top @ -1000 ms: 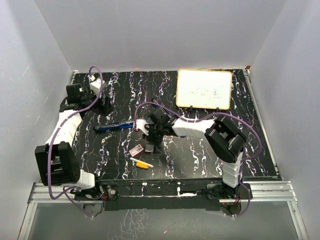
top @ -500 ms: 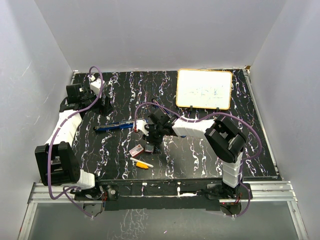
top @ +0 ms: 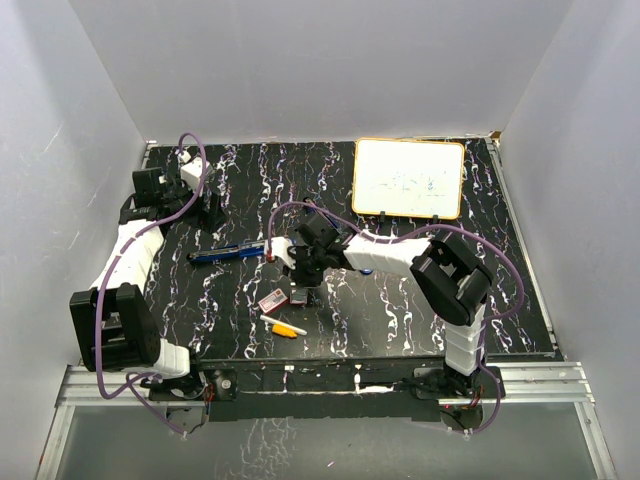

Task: Load the staples into the stapler

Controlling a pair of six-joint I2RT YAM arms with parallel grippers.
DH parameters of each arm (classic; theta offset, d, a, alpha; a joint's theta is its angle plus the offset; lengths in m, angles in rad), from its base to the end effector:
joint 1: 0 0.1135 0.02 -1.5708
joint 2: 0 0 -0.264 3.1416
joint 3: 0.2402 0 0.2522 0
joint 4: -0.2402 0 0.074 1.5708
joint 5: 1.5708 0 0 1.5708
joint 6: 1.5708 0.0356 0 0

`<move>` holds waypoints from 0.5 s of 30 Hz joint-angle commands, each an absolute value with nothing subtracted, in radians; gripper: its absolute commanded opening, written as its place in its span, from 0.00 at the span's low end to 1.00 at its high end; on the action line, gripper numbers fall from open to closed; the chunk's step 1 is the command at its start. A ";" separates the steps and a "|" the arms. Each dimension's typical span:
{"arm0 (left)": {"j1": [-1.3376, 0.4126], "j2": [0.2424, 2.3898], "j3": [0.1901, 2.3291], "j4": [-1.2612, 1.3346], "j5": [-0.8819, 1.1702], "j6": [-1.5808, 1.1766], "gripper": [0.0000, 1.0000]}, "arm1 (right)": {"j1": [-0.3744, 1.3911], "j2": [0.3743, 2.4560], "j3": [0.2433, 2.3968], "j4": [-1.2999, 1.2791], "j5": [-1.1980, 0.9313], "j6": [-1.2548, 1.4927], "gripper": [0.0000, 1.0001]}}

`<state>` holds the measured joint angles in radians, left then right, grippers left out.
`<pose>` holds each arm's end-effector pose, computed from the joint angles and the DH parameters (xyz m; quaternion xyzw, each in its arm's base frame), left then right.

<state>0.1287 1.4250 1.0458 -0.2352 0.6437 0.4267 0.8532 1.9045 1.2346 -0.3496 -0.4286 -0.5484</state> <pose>0.3153 0.0193 0.2807 0.2690 0.8113 -0.1504 0.4968 0.2463 0.3047 0.1673 -0.6505 0.6813 0.2426 0.2318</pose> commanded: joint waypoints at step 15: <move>0.126 1.405 1.067 -0.253 0.672 0.428 0.82 | 0.756 1.689 1.161 -0.401 -0.559 -0.561 0.08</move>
